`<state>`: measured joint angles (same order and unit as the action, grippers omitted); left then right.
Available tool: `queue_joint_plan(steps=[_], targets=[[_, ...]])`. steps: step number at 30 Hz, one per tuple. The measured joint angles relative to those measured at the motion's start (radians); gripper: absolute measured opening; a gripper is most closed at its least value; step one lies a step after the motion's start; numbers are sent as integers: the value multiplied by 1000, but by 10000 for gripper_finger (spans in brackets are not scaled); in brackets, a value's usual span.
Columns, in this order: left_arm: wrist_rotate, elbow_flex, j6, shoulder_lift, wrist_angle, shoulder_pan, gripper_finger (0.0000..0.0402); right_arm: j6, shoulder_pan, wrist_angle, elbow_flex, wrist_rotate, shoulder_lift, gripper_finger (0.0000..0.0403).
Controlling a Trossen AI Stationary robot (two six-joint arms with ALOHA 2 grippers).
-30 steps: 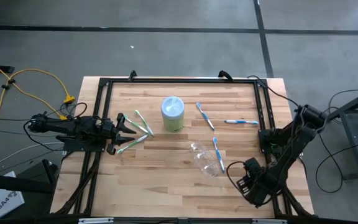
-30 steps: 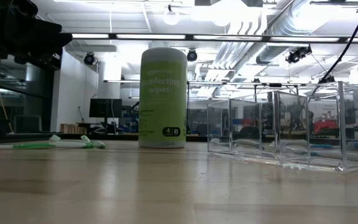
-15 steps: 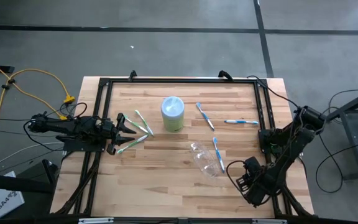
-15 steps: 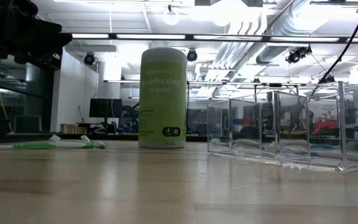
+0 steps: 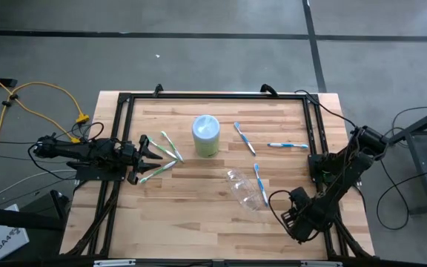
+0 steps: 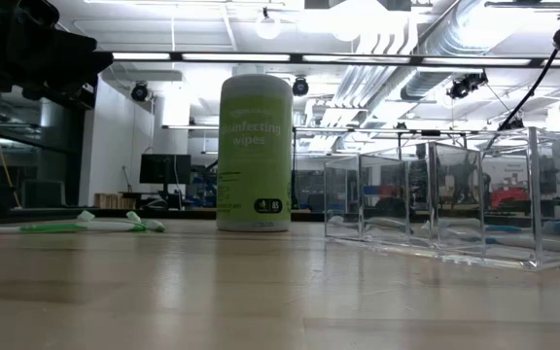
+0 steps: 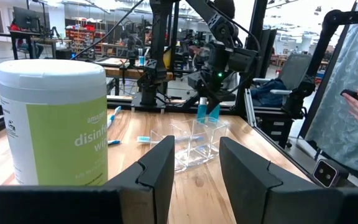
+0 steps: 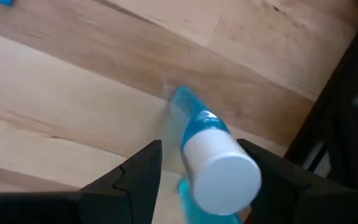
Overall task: Pick & Place toothbrushing station
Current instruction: Put the top mouthwash into the transparent organizer
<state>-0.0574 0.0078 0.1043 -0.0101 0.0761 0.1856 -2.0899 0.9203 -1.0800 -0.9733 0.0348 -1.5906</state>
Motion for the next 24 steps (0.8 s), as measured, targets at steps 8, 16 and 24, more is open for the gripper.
queue_joint_plan(steps=[8, 16, 24], targets=[[0, 0, 0, 0, 0, 0, 124, 9, 0, -24, 0, -17, 6, 197], [0, 0, 0, 0, 0, 0, 124, -5, 0, -27, 0, -14, 56, 197], [0, 0, 0, 0, 0, 0, 124, -12, -6, -41, 0, -25, 80, 197]])
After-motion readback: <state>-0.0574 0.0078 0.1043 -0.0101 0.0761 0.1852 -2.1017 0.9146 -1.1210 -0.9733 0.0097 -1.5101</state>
